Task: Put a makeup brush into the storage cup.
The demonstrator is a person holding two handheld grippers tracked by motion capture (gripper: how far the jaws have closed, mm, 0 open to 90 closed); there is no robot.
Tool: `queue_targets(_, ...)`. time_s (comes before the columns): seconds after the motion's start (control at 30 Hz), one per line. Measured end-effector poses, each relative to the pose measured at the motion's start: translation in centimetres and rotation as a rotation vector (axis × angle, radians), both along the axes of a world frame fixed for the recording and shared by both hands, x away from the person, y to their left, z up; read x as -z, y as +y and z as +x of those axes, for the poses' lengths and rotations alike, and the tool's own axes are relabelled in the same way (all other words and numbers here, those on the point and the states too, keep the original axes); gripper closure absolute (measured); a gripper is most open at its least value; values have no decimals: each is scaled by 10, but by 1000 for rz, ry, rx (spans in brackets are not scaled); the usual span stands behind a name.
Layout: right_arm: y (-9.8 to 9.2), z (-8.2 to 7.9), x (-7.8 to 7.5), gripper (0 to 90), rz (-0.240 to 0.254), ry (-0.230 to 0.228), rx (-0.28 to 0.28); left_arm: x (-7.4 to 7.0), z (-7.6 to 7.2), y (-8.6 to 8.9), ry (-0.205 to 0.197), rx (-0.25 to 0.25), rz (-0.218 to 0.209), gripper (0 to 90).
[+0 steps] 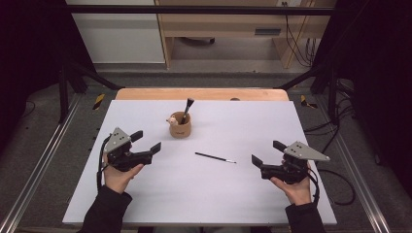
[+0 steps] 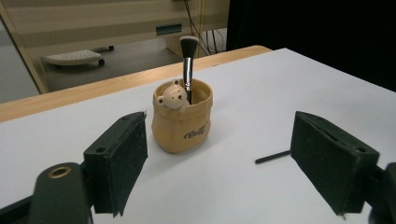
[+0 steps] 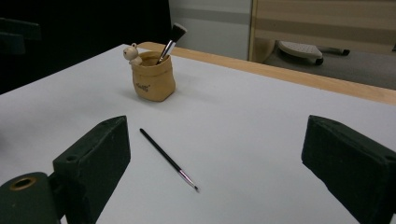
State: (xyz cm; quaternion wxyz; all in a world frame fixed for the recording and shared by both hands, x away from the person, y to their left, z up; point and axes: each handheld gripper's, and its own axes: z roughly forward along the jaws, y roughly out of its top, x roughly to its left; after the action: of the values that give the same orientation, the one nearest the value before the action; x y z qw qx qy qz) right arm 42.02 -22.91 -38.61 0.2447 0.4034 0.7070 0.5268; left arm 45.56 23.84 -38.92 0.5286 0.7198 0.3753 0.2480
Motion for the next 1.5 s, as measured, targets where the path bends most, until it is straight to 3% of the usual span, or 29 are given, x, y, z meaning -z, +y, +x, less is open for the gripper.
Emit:
queue_targets(0.4, 0, 0, 3, 86, 2, 10, 3, 4, -12, 15, 4, -20, -5, 124)
queue_targets(0.6, 1, 0, 3, 86, -2, 9, 3, 5, -17, 22, 3, -30, 21, 106)
queue_targets(0.97, 0, 0, 4, 86, -5, 9, 5, 8, -22, 37, 9, -48, 24, 97)
queue_targets(1.5, -1, 0, 3, 86, -9, 5, 4, 9, -15, 31, 26, -12, 46, 96)
